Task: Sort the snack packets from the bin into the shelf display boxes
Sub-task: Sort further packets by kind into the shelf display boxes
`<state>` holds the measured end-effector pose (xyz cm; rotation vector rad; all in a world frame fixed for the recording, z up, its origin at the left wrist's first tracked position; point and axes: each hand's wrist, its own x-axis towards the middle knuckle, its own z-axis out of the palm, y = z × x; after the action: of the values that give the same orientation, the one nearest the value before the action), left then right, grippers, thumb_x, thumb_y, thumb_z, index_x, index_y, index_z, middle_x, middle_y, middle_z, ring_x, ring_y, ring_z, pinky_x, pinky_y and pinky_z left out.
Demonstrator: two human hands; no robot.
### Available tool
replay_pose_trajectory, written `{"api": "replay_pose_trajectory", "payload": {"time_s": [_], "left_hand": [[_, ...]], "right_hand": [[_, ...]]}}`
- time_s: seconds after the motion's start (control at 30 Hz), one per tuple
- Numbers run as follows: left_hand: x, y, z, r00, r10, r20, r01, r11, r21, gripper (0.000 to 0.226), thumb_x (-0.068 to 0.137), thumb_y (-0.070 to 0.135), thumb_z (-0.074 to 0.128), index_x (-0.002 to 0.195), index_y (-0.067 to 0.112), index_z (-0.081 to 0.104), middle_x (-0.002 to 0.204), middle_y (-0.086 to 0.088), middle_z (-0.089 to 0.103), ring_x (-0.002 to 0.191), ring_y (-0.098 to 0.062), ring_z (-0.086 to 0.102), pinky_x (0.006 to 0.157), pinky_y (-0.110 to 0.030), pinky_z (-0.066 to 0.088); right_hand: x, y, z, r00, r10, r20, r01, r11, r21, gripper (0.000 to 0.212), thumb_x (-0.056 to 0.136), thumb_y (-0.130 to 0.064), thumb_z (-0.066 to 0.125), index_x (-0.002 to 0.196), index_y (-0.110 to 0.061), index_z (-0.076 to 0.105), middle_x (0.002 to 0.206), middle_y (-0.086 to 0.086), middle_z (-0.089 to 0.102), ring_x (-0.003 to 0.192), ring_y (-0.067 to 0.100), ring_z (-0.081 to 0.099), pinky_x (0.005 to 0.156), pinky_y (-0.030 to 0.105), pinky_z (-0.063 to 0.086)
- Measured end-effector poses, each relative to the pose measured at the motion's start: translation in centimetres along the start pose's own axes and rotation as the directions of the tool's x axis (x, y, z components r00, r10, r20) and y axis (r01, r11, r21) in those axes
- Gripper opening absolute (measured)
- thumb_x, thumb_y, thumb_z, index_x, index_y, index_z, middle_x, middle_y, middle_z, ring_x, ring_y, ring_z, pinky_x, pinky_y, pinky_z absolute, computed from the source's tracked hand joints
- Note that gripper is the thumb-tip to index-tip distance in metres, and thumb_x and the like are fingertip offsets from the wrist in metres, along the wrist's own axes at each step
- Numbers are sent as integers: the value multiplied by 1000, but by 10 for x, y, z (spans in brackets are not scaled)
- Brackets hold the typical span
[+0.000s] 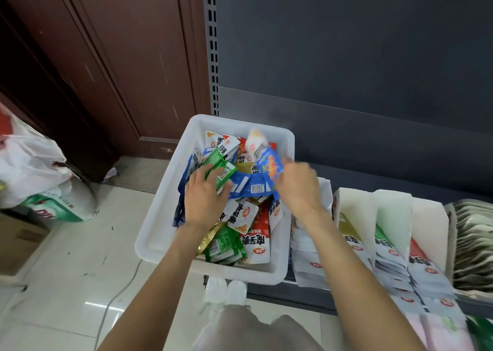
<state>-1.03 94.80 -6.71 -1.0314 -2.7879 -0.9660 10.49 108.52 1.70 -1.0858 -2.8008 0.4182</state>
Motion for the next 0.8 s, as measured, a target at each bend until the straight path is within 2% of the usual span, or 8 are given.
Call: {"api": "replay_pose_trajectory", "payload": {"time_s": [0.03, 0.1, 0.17, 0.27, 0.37, 0.5, 0.63, 0.8], "left_hand": [[-4, 14, -9, 998, -69, -14, 65, 977, -201, 35, 93, 33, 56, 122, 14, 61, 128, -4, 55, 121, -20, 48, 96, -30, 40], [-13, 50, -28, 953, -190, 235, 298, 724, -623, 30, 93, 31, 56, 120, 19, 61, 120, 5, 61, 113, -8, 55, 86, -14, 43], [-20, 81, -40, 876, -150, 458, 475, 426, -770, 26, 93, 29, 55, 117, 18, 61, 110, 3, 68, 101, -8, 64, 77, -16, 49], [-29, 108, -46, 860, -63, 506, 503, 268, -822, 18, 94, 20, 53, 110, 18, 63, 94, 3, 72, 86, -10, 68, 65, -18, 52], [-35, 118, -47, 874, -20, 485, 468, 295, -833, 18, 92, 16, 56, 106, 23, 64, 91, 8, 72, 84, -9, 69, 63, -20, 53], [-40, 127, -35, 896, 57, 439, 334, 562, -756, 35, 82, 9, 70, 114, 21, 61, 100, -4, 70, 86, -15, 70, 71, -27, 57], [-47, 143, -26, 836, 260, 483, 150, 739, -657, 41, 78, 3, 73, 99, 36, 62, 77, 17, 69, 67, -1, 65, 67, -14, 50], [-61, 181, -3, 779, 421, 465, -143, 841, -522, 36, 79, 4, 71, 108, 25, 68, 81, 22, 63, 76, 10, 59, 68, -5, 46]], "right_hand": [[-7, 8, -12, 991, 131, 3, -125, 939, 319, 20, 94, -5, 48, 112, -3, 57, 107, 16, 66, 89, 28, 65, 63, 29, 48], [-27, 18, -29, 966, 203, 158, -237, 468, 852, 15, 95, -1, 48, 104, -5, 60, 100, 13, 69, 79, 16, 69, 58, 22, 54], [-48, 25, -32, 958, 134, 254, -275, 174, 946, 17, 95, 0, 49, 99, -10, 62, 88, 7, 72, 77, 12, 70, 59, 22, 55], [-67, 36, -26, 959, 125, 256, -270, 112, 956, 18, 93, -1, 51, 102, -9, 64, 90, 7, 72, 82, 18, 70, 60, 23, 54], [-78, 52, -22, 961, 168, 221, -244, 136, 960, 19, 93, -1, 51, 109, -5, 61, 98, 11, 71, 85, 19, 70, 62, 24, 54], [-93, 70, -23, 974, 164, 157, -193, 229, 954, 26, 91, 1, 56, 111, -15, 58, 94, 1, 72, 82, 14, 69, 67, 28, 54], [-103, 103, -45, 948, 319, -13, -50, 189, 981, 46, 86, -1, 64, 124, -21, 48, 91, -2, 71, 80, 10, 68, 68, 27, 56], [-128, 165, -75, 966, 230, -118, -105, 767, 633, 15, 84, -20, 70, 95, -16, 60, 75, -7, 66, 58, 4, 61, 54, 36, 52]]}}
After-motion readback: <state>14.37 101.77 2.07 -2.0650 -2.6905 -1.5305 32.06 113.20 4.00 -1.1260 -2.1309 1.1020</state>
